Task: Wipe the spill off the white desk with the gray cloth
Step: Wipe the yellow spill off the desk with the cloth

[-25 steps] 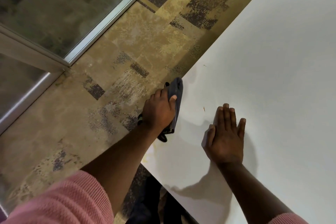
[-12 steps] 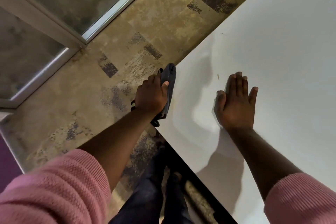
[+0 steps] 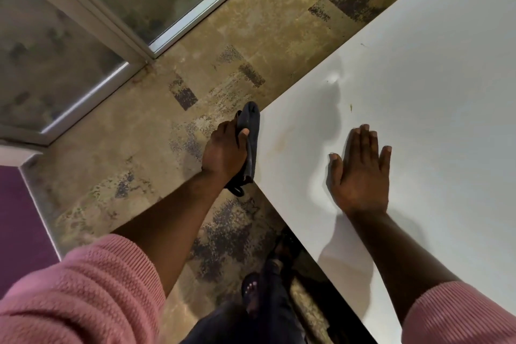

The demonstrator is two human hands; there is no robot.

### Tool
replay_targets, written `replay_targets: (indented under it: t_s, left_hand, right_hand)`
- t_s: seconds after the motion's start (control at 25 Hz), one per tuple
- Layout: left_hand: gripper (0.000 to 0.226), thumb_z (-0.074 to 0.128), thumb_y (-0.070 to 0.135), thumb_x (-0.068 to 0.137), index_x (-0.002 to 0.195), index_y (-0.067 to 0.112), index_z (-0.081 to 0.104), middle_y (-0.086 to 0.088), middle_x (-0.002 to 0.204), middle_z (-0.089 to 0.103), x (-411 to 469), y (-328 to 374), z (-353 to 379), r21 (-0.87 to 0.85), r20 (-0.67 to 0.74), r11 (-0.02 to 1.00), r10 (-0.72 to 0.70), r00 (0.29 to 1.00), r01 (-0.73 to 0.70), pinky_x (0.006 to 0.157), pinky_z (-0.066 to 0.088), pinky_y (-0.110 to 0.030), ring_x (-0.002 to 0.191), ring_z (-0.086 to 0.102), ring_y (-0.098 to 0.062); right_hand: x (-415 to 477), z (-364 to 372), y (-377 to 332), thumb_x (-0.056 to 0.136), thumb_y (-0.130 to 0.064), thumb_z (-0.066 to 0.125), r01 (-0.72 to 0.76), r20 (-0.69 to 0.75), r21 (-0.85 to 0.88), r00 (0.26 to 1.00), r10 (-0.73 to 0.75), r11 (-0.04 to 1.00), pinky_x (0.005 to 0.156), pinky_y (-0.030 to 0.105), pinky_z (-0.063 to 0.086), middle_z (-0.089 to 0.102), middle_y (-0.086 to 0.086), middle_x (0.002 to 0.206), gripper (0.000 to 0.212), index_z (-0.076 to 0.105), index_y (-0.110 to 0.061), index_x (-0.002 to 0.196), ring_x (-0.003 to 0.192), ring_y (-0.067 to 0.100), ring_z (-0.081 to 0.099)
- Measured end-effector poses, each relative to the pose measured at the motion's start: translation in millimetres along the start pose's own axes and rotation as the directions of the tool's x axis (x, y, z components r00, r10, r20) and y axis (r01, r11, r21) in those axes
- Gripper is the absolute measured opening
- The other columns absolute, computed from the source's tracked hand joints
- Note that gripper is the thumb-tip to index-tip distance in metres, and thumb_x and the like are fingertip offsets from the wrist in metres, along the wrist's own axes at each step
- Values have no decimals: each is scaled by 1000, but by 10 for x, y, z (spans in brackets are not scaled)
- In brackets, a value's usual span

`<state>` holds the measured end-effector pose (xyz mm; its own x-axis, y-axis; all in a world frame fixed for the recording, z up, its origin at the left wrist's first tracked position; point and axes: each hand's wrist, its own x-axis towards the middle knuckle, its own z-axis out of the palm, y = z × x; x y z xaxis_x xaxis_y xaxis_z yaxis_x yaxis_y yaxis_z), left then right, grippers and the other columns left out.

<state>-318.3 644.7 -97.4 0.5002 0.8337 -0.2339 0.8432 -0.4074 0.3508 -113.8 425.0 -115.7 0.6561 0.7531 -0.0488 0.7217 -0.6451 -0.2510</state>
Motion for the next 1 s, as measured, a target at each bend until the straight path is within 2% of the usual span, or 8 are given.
replay_targets:
  t_s: [0.12, 0.16, 0.28, 0.44, 0.6, 0.72, 0.84, 1.0]
  left_hand:
    - [45, 34, 45, 109, 137, 16, 57, -14, 136, 62, 322, 77, -135, -267, 234, 941, -146, 961, 208, 88, 40, -32, 120, 59, -33]
    - [45, 35, 44, 109, 137, 15, 57, -15, 138, 61, 337, 83, -124, -325, 228, 916, -165, 960, 234, 88, 38, -30, 122, 58, -33]
    - [41, 40, 37, 110, 138, 12, 55, -16, 136, 59, 13, 4, 109, -539, 37, 808, -257, 966, 236, 87, 42, -31, 120, 60, -34]
    - [48, 42, 23, 110, 155, 10, 34, -14, 159, 34, -311, 249, 334, -771, -97, 602, -434, 896, 208, 108, 42, -31, 141, 44, -30]
    - [56, 43, 18, 109, 160, 5, 22, -14, 169, 15, -809, 689, 528, -827, -126, 512, -572, 811, 233, 114, 21, -12, 155, 19, -23]
    - [61, 44, 21, 108, 161, 5, 17, -11, 171, 11, -1429, 1089, 812, -848, -59, 459, -579, 813, 265, 108, 10, 4, 151, 13, -8]
    - [65, 47, 23, 107, 160, 2, 16, -15, 170, 13, -1643, 1175, 946, -849, -42, 460, -549, 835, 259, 115, 9, -4, 155, 13, -15]
    - [64, 43, 26, 109, 161, 3, 13, -13, 171, 11, -1156, 901, 781, -882, 24, 377, -566, 824, 284, 123, 14, -23, 157, 13, -20]
  right_hand:
    - [-11, 5, 10, 108, -48, 23, 6, -18, 7, 1000, -5, 1000, 130, 56, 7, 17, 17, 173, 72, 18, -4, 164, 161, 31, 13]
    - [0, 2, 17, 108, -48, 23, 9, -33, 2, 999, -9, 1000, 130, 56, 8, 18, 18, 173, 72, 19, -4, 164, 161, 32, 14]
    - [-22, 23, -19, 107, -48, 24, 26, -45, -6, 999, -26, 1000, 129, 57, 8, 18, 18, 172, 73, 19, -4, 164, 161, 34, 15]
    - [-31, 32, -17, 106, -47, 28, 31, -72, -12, 997, -32, 999, 127, 59, 12, 21, 20, 171, 72, 21, -4, 163, 159, 37, 19]
    - [-23, 34, -32, 106, -46, 29, 34, -85, -11, 996, -35, 999, 127, 60, 13, 23, 20, 171, 71, 22, -4, 163, 159, 38, 20]
    - [-22, 10, -23, 106, -46, 29, 37, -77, -6, 996, -37, 999, 128, 59, 13, 23, 20, 171, 71, 22, -4, 163, 159, 37, 19]
    - [-14, -6, -22, 107, -46, 29, 44, -70, -7, 997, -45, 999, 128, 59, 12, 22, 20, 171, 70, 21, -4, 163, 159, 36, 18]
    - [-6, 13, -11, 108, -45, 28, 46, -57, -18, 997, -47, 999, 129, 58, 11, 20, 19, 172, 70, 19, -5, 164, 160, 36, 17]
